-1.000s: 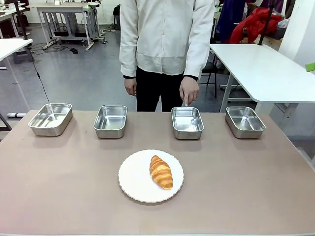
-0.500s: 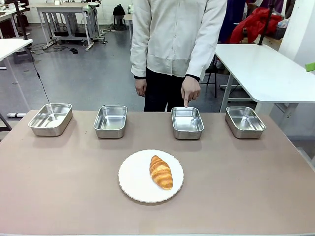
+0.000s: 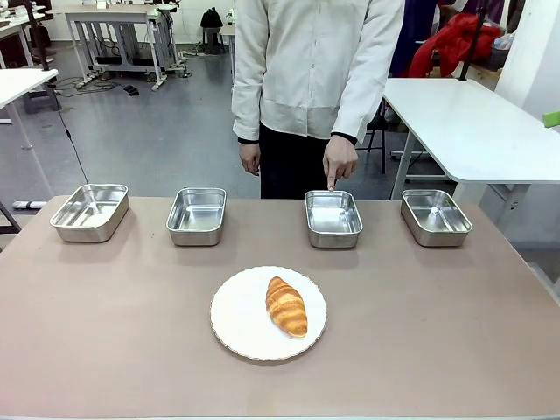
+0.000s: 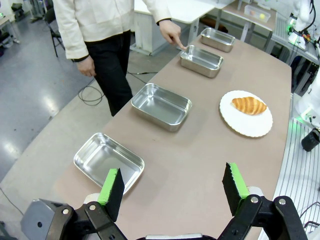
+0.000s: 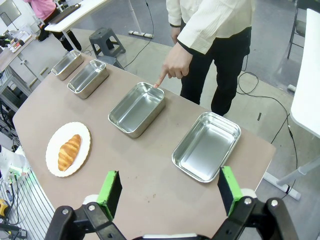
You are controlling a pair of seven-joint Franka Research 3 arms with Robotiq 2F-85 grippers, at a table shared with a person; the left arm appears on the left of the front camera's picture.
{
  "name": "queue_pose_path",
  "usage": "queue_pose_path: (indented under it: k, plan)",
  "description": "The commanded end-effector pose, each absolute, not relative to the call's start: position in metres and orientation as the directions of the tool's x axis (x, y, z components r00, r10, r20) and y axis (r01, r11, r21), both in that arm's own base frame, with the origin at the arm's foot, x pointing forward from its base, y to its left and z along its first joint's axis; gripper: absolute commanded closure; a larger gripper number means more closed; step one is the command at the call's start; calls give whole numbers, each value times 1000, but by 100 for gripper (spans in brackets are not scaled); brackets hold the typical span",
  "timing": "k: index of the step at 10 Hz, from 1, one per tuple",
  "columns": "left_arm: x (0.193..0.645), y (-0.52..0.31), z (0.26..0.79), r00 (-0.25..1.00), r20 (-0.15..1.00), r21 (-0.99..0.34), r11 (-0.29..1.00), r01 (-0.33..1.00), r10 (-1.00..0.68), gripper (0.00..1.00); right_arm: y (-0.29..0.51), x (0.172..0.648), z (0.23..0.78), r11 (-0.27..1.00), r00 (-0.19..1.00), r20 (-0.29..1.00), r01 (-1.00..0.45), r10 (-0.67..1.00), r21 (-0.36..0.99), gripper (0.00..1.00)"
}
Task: Place the bread in the container.
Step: Place the Butter Roll into the Airtight Container indicated by the human.
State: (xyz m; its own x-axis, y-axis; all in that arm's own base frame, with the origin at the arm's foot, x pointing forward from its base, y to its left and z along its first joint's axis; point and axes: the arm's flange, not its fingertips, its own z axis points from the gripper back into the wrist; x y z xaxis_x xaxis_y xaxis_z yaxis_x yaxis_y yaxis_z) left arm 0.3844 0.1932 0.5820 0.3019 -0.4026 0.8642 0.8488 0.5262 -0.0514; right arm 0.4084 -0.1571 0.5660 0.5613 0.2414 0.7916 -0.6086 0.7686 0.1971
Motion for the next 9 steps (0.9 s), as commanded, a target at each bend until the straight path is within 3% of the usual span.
queue_pose_path:
  k: [1,4,7,9]
  plan:
    - [384,193,584,287,873,-47,517,854,-395,0,-157,410,566,762,547,804,-617,235,196,0]
    - [384,193,584,287,873,-47,517,854,-395,0,-133,410,571,784,573,779,-594,256,179,0]
    - [384,193,584,287,873,-47,517,854,-395,0,-25,403,581,797,614,718,-587,327,139,0]
    - [384,193,584,287,873,-47,517,854,-395,0,50,389,575,854,696,645,-505,316,125,0]
